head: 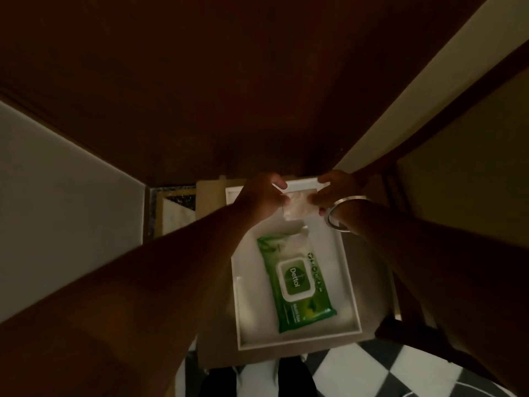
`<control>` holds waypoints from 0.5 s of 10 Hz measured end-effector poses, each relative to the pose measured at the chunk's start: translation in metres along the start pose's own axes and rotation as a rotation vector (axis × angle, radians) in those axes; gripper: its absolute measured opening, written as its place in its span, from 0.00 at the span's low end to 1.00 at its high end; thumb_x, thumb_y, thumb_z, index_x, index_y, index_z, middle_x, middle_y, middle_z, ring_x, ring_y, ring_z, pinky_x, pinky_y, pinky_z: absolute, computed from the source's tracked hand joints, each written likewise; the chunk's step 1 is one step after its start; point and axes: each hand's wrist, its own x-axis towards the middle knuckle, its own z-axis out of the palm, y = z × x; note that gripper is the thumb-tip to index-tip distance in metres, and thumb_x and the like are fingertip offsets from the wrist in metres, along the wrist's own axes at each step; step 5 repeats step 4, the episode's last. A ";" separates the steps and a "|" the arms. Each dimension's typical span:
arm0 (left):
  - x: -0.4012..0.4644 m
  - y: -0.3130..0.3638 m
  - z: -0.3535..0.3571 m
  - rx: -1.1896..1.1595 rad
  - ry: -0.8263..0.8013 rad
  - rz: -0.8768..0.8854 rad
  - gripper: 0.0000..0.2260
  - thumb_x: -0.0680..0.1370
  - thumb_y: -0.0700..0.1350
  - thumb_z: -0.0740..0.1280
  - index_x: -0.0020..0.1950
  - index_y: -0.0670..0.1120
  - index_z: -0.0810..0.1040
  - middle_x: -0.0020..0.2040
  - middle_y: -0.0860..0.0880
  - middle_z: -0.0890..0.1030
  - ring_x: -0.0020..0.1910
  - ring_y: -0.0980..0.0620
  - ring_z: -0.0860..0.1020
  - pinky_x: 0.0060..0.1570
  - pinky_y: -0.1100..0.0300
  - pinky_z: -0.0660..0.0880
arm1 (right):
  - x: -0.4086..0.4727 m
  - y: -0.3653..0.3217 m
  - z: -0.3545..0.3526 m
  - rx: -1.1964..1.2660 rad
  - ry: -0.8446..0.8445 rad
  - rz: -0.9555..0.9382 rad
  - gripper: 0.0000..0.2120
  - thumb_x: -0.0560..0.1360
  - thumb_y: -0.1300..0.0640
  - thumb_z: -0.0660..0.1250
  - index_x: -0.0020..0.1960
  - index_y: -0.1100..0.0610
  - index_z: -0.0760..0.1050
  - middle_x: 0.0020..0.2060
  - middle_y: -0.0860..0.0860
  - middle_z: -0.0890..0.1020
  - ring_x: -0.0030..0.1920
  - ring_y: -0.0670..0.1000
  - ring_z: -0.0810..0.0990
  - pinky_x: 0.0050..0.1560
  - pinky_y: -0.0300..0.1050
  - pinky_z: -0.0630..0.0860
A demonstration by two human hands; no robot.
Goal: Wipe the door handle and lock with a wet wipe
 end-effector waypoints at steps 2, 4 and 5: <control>0.030 -0.032 0.017 0.131 0.052 0.035 0.10 0.73 0.42 0.72 0.53 0.45 0.79 0.52 0.43 0.80 0.47 0.47 0.79 0.50 0.48 0.78 | 0.033 0.033 0.032 -0.110 0.169 -0.027 0.25 0.71 0.66 0.76 0.67 0.66 0.75 0.65 0.63 0.77 0.65 0.63 0.77 0.66 0.57 0.74; -0.007 -0.021 -0.001 0.400 0.137 0.078 0.13 0.75 0.49 0.70 0.58 0.50 0.77 0.56 0.48 0.80 0.53 0.51 0.78 0.53 0.53 0.76 | -0.017 0.017 0.019 -0.499 0.239 -0.179 0.26 0.81 0.57 0.62 0.78 0.56 0.64 0.71 0.59 0.73 0.70 0.60 0.72 0.69 0.53 0.69; -0.007 -0.021 -0.001 0.400 0.137 0.078 0.13 0.75 0.49 0.70 0.58 0.50 0.77 0.56 0.48 0.80 0.53 0.51 0.78 0.53 0.53 0.76 | -0.017 0.017 0.019 -0.499 0.239 -0.179 0.26 0.81 0.57 0.62 0.78 0.56 0.64 0.71 0.59 0.73 0.70 0.60 0.72 0.69 0.53 0.69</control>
